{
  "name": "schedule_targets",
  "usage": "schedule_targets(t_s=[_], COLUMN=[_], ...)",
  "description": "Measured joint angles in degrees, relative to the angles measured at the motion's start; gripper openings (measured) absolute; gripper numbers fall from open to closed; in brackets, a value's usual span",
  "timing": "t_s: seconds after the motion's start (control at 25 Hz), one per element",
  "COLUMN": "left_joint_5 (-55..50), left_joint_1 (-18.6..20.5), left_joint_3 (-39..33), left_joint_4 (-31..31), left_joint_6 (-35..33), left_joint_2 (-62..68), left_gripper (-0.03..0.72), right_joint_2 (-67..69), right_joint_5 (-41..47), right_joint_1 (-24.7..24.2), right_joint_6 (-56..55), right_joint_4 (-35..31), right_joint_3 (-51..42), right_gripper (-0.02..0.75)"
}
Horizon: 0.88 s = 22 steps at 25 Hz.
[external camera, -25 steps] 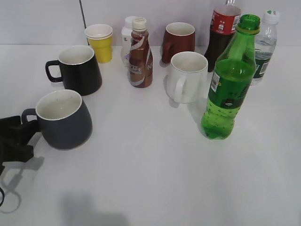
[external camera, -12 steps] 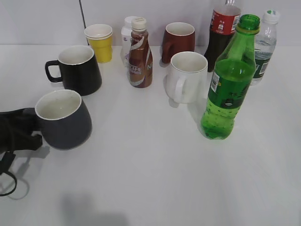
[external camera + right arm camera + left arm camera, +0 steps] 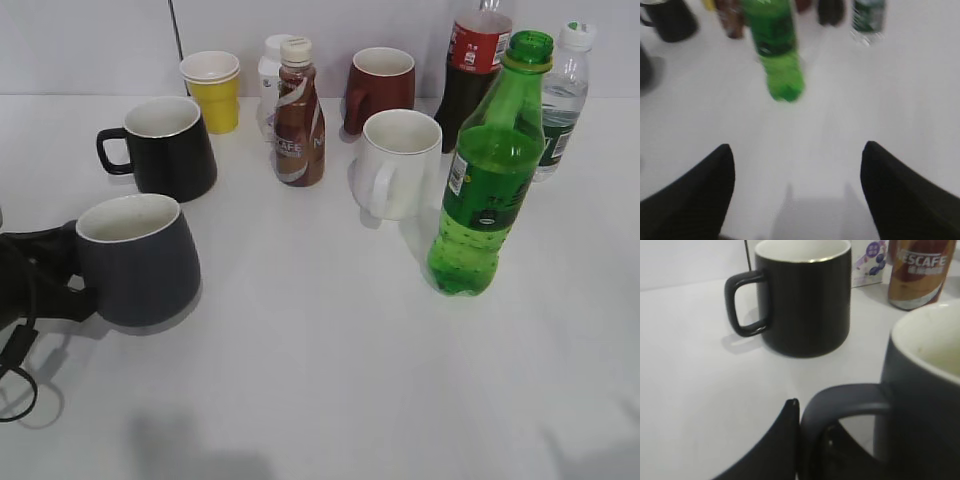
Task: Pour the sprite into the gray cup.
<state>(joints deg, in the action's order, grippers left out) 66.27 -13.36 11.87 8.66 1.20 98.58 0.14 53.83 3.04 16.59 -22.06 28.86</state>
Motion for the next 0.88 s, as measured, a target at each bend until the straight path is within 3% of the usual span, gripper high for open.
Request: schedule_targets(t_s=[0.2, 0.32, 0.48, 0.72, 0.88], left_joint_5=[0.2, 0.2, 0.5, 0.5, 0.5], left_joint_1=[0.0, 0.0, 0.0, 0.0, 0.0], left_joint_3=[0.0, 0.0, 0.0, 0.0, 0.0], left_joint_4=[2.1, 3.2, 3.7, 5.9, 6.0], left_joint_6=[0.0, 0.0, 0.0, 0.0, 0.0], left_joint_2=[-1.1, -2.1, -2.8, -3.2, -3.2], left_gripper=[0.047, 0.047, 0.047, 0.047, 0.047], right_joint_2=[8.3, 15.7, 25.8, 39.7, 48.3], right_joint_5=[-18.4, -28.6, -39.8, -50.9, -54.5], right_joint_1=[0.0, 0.0, 0.0, 0.0, 0.5], right_joint_6=[9.6, 13.5, 16.4, 21.7, 15.7], right_joint_4=[-3.6, -9.1, -12.7, -13.3, -18.7], right_joint_3=[0.3, 0.3, 0.9, 5.2, 3.3], right_gripper=[0.588, 0.585, 0.512, 0.479, 0.479])
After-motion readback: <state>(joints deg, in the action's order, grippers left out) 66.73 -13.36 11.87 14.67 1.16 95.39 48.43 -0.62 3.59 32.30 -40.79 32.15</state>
